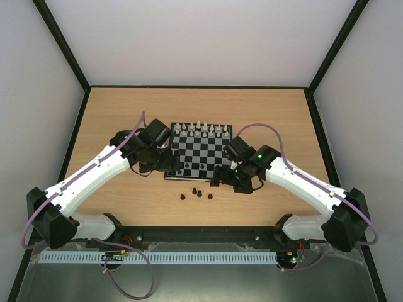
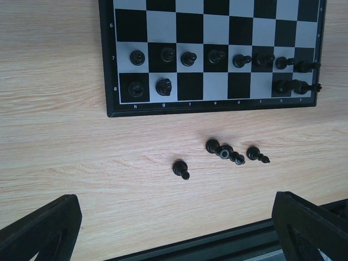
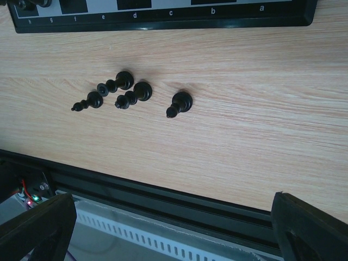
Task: Set up the chess pieces on the board
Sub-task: Pick up the chess piece at the center of the board.
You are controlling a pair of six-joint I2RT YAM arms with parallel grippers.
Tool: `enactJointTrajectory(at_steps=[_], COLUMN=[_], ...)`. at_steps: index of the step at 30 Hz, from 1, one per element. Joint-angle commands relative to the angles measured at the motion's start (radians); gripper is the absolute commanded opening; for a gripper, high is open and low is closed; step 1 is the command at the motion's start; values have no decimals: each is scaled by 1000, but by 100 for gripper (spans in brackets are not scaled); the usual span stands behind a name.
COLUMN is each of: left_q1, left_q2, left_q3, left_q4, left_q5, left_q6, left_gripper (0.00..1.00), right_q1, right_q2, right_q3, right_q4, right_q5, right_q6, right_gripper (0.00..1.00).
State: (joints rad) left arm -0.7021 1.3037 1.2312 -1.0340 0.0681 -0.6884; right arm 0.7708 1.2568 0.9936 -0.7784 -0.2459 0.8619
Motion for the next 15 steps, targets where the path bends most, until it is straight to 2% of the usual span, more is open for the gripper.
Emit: enactJointTrajectory(at_steps=[1,15], left_q1=[0,17], left_q2=[-23,-27], left_q3=[-12,-31], left_q4=[16,51], left_q5=[27,49], left_q6=[9,17], left_gripper=[99,99], right_q1=[13,33], right_q2=[14,69], right_q3=[30,51], right_q4=[-34,-28], right_q5=[-8,-3], right_q6=[22,22], right_gripper=[99,98])
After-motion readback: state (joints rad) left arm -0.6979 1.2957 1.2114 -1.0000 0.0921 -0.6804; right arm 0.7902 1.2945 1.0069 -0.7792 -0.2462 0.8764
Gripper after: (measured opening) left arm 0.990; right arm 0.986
